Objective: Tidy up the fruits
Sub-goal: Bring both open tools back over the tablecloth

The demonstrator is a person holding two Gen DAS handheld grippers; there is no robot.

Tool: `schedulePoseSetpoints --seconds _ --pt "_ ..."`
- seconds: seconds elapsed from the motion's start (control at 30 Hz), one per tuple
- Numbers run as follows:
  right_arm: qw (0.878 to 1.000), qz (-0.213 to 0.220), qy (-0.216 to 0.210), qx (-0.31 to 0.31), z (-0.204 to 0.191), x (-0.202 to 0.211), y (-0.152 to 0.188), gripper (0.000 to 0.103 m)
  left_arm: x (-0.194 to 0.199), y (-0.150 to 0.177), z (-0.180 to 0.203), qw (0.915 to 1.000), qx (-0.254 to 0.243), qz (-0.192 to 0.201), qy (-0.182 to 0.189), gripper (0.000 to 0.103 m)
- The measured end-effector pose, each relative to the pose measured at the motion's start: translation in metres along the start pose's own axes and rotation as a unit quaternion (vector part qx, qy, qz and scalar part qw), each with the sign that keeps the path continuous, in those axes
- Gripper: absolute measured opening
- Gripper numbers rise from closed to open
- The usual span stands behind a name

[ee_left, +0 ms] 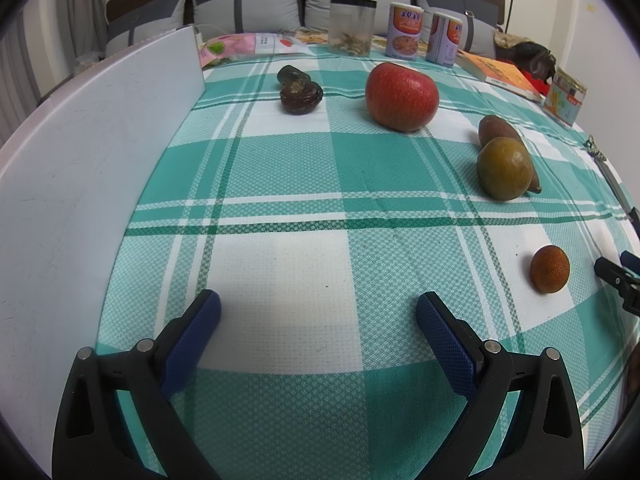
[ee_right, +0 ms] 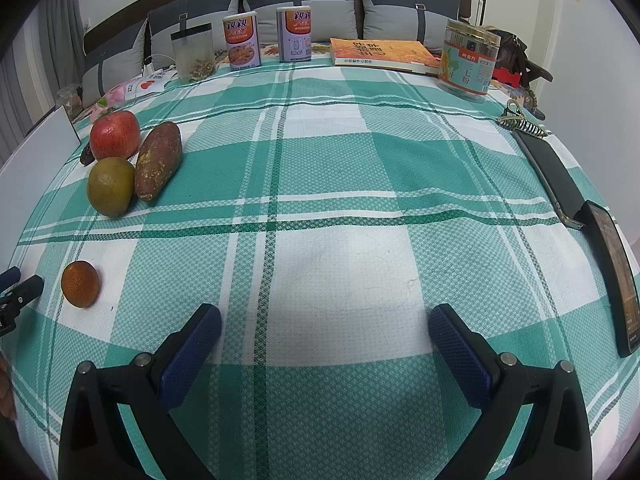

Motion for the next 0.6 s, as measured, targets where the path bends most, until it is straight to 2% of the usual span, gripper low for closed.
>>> schedulePoseSetpoints --seconds 0.43,0.5,0.53,0.6 --pt "1.0 0.0 0.0 0.0 0.0 0.0 0.0 0.103 0.0 0.0 0.0 1.0 0.0 0.0 0.0 0.099" --pt "1.0 0.0 0.0 0.0 0.0 0.0 0.0 0.103 0.0 -0.002 0.001 0.9999 0.002 -0.012 0.004 0.099" --pt "1.0 0.0 0.0 0.0 0.0 0.0 0.0 0.103 0.0 -0.005 0.006 0.9995 0.003 -0.022 0.024 0.098" --pt "1.0 0.0 0.0 0.0 0.0 0.0 0.0 0.103 0.01 -0.023 0.027 0.9961 -0.005 -0.017 0.087 0.098"
Point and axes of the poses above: each gripper's, at about its wrist camera, not at the fingertips, and x roughly against the way its jaws point, z to its right, y to its underside, the point moved 9 cm from there along -x, roughly the way its jaws point, and after that the axes turned 9 degrees about -z, right-handed, at the moved point
